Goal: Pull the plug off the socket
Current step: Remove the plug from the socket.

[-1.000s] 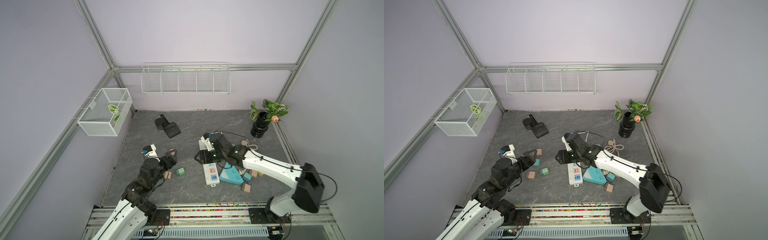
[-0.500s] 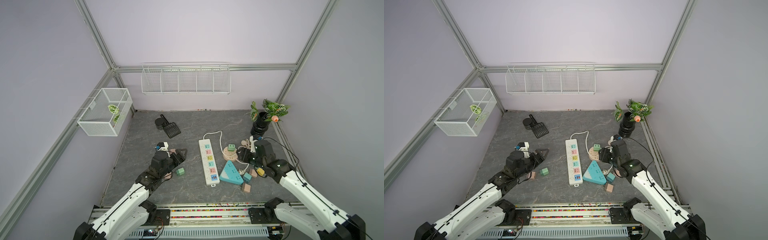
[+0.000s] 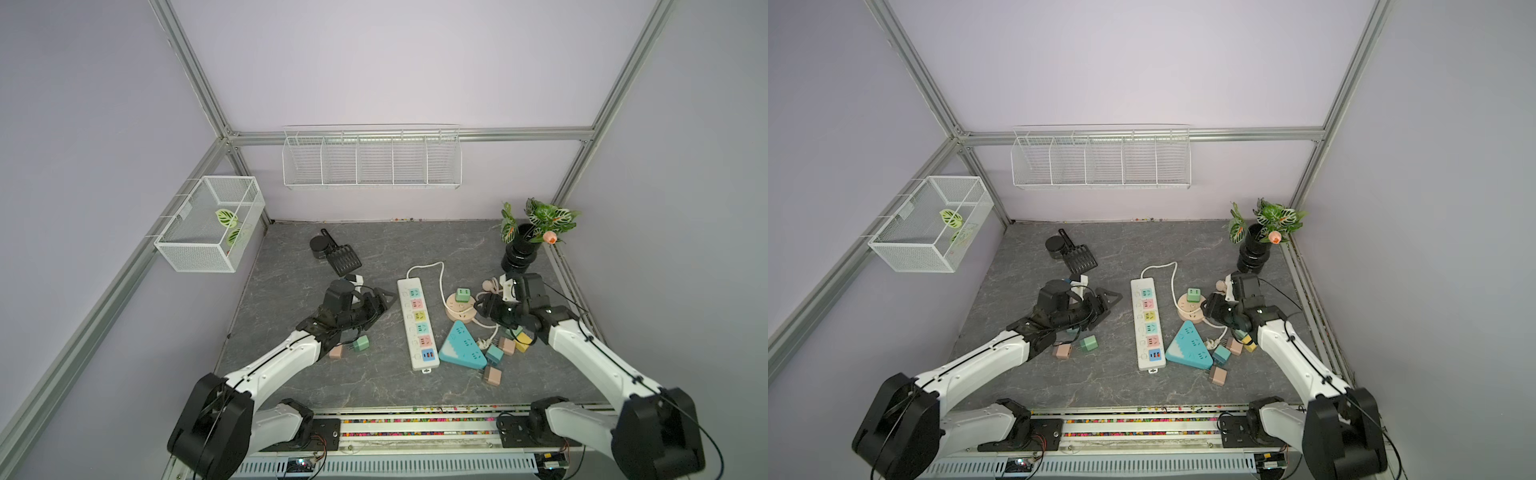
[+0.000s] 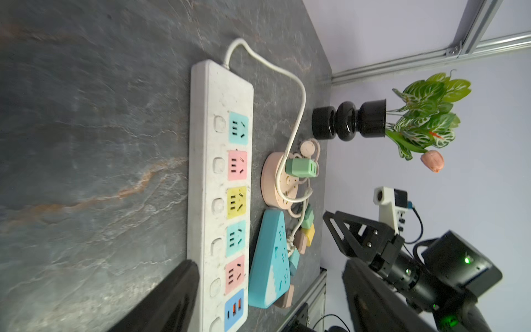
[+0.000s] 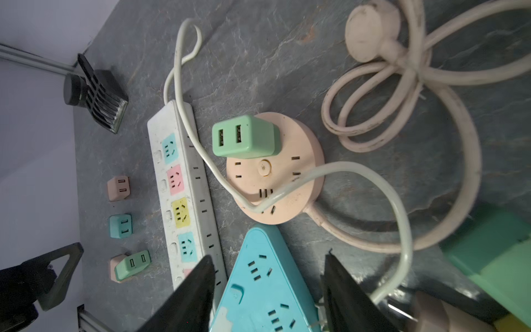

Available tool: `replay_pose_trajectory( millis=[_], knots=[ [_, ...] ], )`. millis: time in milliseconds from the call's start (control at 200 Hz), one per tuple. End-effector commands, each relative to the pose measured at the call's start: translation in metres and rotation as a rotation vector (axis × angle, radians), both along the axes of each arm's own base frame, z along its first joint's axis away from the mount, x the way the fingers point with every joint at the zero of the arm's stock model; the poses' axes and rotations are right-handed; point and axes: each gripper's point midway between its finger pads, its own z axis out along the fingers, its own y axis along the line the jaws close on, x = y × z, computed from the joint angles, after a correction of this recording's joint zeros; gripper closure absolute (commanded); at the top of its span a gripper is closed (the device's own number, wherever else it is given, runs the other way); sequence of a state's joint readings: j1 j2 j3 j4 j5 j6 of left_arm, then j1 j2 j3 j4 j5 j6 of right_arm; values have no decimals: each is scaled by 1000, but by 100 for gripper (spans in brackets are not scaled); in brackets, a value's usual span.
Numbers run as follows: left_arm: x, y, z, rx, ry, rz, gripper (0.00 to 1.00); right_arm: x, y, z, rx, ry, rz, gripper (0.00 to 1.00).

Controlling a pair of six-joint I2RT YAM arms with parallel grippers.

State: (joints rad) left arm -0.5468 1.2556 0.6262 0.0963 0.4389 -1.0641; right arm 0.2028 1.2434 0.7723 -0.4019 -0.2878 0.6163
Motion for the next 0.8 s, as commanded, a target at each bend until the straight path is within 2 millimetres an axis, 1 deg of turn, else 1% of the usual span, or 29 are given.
replay_pose_trajectory(
  millis=[0, 100, 195, 325, 465, 565, 680, 795],
  knots=[
    [-6, -37, 18, -71, -10, -148, 17, 10, 7, 1, -72, 50, 111, 38],
    [-7, -67, 17, -40, -10, -236, 17, 20, 4, -8, -199, 112, 143, 37],
    [-6, -92, 11, -15, 13, -302, 17, 33, 9, -8, -262, 127, 161, 35],
    [2, -115, -5, 11, 68, -339, 18, 52, 14, -7, -365, 143, 158, 32],
    [9, -131, -19, 14, 121, -362, 20, 67, 22, -14, -438, 201, 163, 31],
    [14, -140, -22, 3, 137, -368, 20, 74, 29, -17, -464, 208, 186, 31],
    [17, -144, -27, 4, 151, -366, 20, 77, 31, -23, -493, 233, 195, 33],
    [19, -146, -37, 9, 182, -355, 20, 79, 33, -30, -509, 261, 218, 35]
  ],
)
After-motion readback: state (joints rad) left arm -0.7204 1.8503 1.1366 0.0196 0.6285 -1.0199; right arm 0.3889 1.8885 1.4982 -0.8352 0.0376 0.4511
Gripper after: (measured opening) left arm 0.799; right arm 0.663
